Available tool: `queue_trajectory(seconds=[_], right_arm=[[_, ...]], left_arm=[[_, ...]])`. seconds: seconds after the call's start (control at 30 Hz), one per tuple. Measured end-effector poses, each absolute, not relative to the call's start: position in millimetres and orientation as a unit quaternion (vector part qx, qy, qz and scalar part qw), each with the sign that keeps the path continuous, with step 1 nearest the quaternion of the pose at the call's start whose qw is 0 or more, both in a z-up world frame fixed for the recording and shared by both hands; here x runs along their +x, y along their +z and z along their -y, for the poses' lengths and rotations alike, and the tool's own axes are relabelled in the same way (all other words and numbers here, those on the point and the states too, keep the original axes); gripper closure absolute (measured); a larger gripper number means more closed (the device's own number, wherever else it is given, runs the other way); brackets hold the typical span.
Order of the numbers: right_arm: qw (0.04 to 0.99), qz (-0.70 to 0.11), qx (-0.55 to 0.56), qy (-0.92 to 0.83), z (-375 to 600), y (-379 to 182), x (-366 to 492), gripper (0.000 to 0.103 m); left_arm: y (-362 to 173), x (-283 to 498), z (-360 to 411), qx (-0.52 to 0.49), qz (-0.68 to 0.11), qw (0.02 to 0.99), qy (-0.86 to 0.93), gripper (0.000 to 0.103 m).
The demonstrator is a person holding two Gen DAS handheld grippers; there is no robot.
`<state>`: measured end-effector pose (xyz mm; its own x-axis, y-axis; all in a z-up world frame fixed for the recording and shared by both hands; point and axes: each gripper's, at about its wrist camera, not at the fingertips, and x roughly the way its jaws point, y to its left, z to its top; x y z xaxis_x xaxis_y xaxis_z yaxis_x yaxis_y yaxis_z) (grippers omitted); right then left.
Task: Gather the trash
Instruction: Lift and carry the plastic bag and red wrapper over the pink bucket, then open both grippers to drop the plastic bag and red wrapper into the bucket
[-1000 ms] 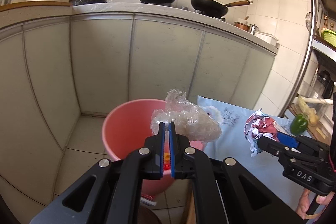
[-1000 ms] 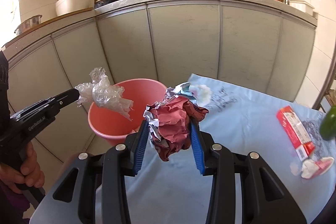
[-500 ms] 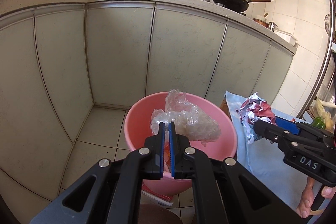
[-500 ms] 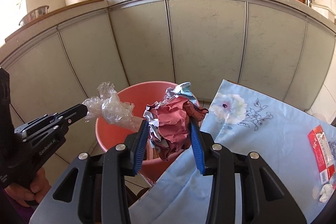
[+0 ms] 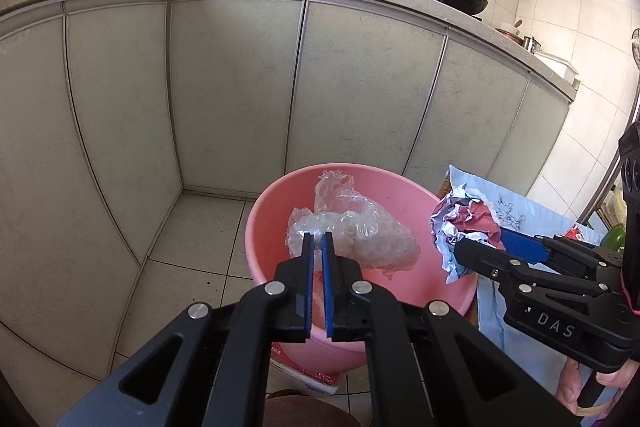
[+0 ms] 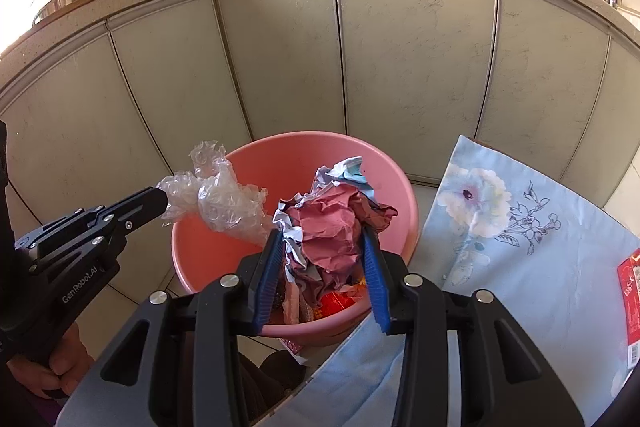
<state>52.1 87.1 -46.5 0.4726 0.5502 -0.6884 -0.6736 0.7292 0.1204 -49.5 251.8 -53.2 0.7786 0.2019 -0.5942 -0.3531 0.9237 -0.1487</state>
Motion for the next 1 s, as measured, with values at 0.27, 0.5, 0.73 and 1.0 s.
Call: queue_trajectory(seconds=[0.27,0.5,0.73,1.0], right_arm=[[0.850,-0.376,-0.091,0.359,-96,-55,56,0.063],[0.846,-0.389,-0.080,0.355,-96,-58,63,0.059],[0.849,-0.381,-0.071,0.359,-89,-55,60,0.053],[0.856,-0.367,-0.060,0.358,-70,-43,45,0.053]], left_arm=[[-59,-46,-254,-0.130,-0.305,0.931,0.151,0.100],[-60,-45,-257,-0.137,-0.302,0.931,0.151,0.098],[-56,-49,-254,-0.132,-0.291,0.936,0.147,0.084],[-37,-59,-242,-0.120,-0.271,0.945,0.137,0.079]])
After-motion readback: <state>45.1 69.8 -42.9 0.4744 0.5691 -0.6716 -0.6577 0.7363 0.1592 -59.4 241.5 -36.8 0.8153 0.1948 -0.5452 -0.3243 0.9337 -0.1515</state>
